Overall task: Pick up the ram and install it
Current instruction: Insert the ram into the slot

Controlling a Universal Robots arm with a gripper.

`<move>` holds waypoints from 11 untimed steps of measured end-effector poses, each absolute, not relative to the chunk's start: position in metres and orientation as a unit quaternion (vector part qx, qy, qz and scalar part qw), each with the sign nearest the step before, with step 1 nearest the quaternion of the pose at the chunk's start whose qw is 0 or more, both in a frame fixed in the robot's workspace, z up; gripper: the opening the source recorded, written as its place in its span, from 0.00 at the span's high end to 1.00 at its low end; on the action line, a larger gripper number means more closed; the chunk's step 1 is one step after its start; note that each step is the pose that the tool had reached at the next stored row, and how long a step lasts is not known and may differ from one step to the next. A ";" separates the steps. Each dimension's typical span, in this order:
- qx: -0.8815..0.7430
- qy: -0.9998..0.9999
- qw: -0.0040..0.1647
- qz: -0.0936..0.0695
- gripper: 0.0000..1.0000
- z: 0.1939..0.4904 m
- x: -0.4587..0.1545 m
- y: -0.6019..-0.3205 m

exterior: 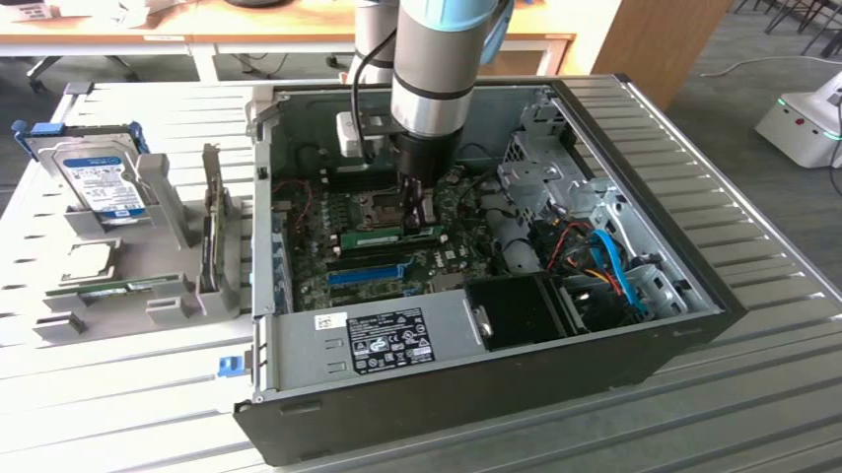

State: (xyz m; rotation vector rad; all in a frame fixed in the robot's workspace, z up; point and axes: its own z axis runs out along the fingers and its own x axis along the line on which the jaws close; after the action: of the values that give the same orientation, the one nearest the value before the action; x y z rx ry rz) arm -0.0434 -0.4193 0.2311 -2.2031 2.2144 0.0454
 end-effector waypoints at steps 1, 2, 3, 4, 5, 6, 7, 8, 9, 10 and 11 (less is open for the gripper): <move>-0.705 0.709 0.009 0.014 0.88 0.231 -0.043 -0.419; -0.705 0.709 0.009 0.014 0.88 0.230 -0.043 -0.419; -0.705 0.709 0.009 0.014 0.88 0.230 -0.043 -0.419; -0.705 0.709 0.009 0.014 0.88 0.230 -0.043 -0.419; -0.705 0.709 0.009 0.014 0.88 0.230 -0.043 -0.419; -0.705 0.709 0.009 0.014 0.88 0.230 -0.043 -0.419; -0.705 0.709 0.009 0.014 0.88 0.230 -0.043 -0.419; -0.705 0.709 0.009 0.014 0.88 0.230 -0.043 -0.419; -0.705 0.709 0.009 0.014 0.88 0.230 -0.043 -0.419; -0.705 0.709 0.009 0.014 0.88 0.230 -0.043 -0.419; -0.705 0.709 0.009 0.014 0.88 0.230 -0.043 -0.419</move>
State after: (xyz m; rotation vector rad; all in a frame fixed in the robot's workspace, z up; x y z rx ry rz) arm -0.0434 -0.4193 0.2299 -2.2019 2.2156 0.0451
